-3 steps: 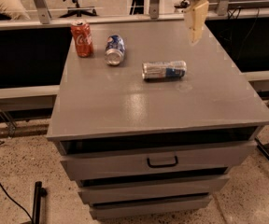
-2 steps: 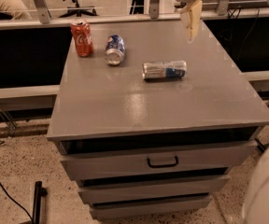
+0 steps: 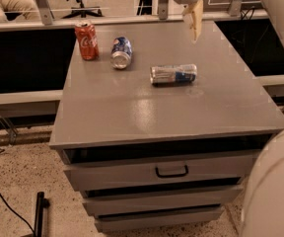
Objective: Pick pepsi can
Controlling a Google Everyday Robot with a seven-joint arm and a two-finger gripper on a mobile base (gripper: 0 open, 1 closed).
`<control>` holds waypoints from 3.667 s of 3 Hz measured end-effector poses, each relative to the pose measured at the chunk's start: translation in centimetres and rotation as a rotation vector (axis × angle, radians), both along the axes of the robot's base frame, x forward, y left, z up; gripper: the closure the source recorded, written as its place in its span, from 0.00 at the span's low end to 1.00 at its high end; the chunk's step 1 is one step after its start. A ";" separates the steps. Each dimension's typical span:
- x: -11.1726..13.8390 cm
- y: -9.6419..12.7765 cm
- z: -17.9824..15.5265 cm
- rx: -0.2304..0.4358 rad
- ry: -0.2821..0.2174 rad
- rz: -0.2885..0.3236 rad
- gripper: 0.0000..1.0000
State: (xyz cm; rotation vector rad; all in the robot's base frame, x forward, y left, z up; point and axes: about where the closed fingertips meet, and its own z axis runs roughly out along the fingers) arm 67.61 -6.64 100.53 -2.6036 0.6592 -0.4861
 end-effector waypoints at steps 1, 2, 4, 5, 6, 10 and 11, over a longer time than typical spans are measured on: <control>0.5 0.2 -0.4 -0.061 -0.040 0.026 0.00; 1.4 0.5 -0.7 -0.170 -0.129 0.092 0.00; 4.7 2.2 -2.1 -0.294 -0.265 0.271 0.00; 6.5 3.1 -3.1 -0.320 -0.274 0.337 0.00; 8.2 3.8 -4.3 -0.339 -0.274 0.387 0.00; 13.2 5.4 -10.5 -0.350 -0.221 0.451 0.00; 13.8 5.7 -12.0 -0.348 -0.196 0.459 0.00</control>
Offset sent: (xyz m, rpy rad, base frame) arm 0.0270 0.0071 -0.0099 -0.3426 -0.2761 0.2005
